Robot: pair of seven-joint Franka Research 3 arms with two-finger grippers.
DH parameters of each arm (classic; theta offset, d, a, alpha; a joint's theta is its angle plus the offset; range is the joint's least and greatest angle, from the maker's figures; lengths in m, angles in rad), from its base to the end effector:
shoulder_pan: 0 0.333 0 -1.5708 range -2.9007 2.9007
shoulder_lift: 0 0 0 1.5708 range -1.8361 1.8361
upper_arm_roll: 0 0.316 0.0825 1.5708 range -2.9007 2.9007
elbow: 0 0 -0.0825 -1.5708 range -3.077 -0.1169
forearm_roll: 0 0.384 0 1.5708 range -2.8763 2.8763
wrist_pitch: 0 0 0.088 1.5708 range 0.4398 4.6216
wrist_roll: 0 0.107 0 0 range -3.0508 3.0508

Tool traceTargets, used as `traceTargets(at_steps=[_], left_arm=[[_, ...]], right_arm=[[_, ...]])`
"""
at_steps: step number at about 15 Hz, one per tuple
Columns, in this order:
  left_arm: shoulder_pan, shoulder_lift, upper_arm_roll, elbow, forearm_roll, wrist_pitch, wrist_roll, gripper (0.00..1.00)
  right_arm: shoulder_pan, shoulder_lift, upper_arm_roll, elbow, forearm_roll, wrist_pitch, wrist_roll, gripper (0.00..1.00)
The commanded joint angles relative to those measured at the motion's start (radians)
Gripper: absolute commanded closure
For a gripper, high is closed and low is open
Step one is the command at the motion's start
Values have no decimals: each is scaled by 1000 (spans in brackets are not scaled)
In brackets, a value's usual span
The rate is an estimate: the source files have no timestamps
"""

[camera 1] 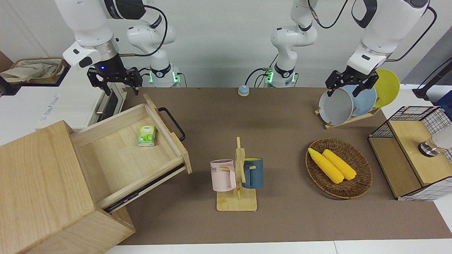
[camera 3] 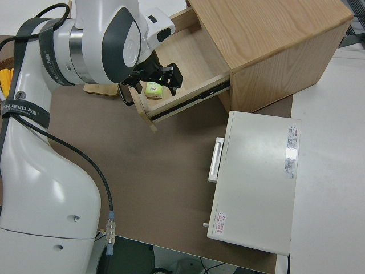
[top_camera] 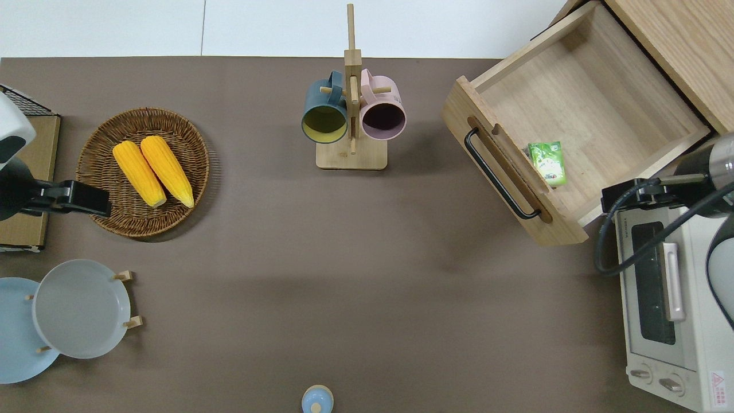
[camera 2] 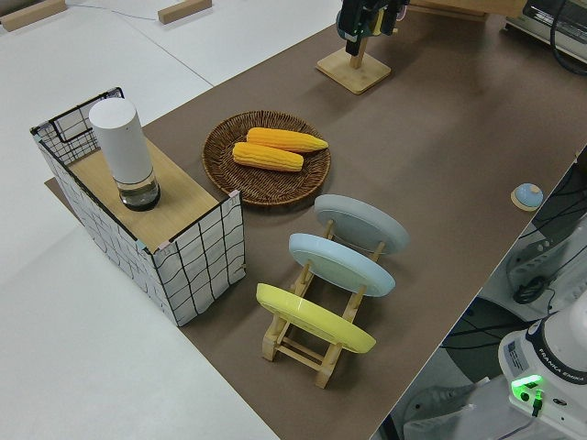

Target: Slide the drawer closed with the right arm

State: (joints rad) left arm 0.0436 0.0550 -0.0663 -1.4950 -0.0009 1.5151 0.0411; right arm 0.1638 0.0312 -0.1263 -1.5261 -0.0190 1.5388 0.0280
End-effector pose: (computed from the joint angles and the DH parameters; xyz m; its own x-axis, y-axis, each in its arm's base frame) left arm 0.5660 -0.0118 0.6245 0.9974 -0.0638 -0.0346 -0.0637 -0.9980 0.0060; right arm 0.5607 0.0201 0.6255 0.9998 0.0089 -0.0176 0.0093 -0.9997 0.0234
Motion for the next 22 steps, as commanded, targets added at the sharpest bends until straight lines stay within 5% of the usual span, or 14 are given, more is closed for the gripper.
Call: traceTargets(at_steps=[1,7,8,11,22], left_arm=[[-7,-4,0,10,18,-18,-10,7],[-7,-4,0,10,18,-18,-10,7],[-7,-3,0,10,18,-18,-10,7],[-7,-4,0,10,18,-18,-10,7],[-7,-4,0,10,18,-18,-10,7]], right_arm=[[-1,4,5,12,16,-17,0,11],[-3,3,5,14,14,-19,-7,59],[-3,3,5,12,14,-19,-8,204],[-3,4,4,14,14,-39,-11,964],[-1,-2,10,52,25,-88,-3,1000]])
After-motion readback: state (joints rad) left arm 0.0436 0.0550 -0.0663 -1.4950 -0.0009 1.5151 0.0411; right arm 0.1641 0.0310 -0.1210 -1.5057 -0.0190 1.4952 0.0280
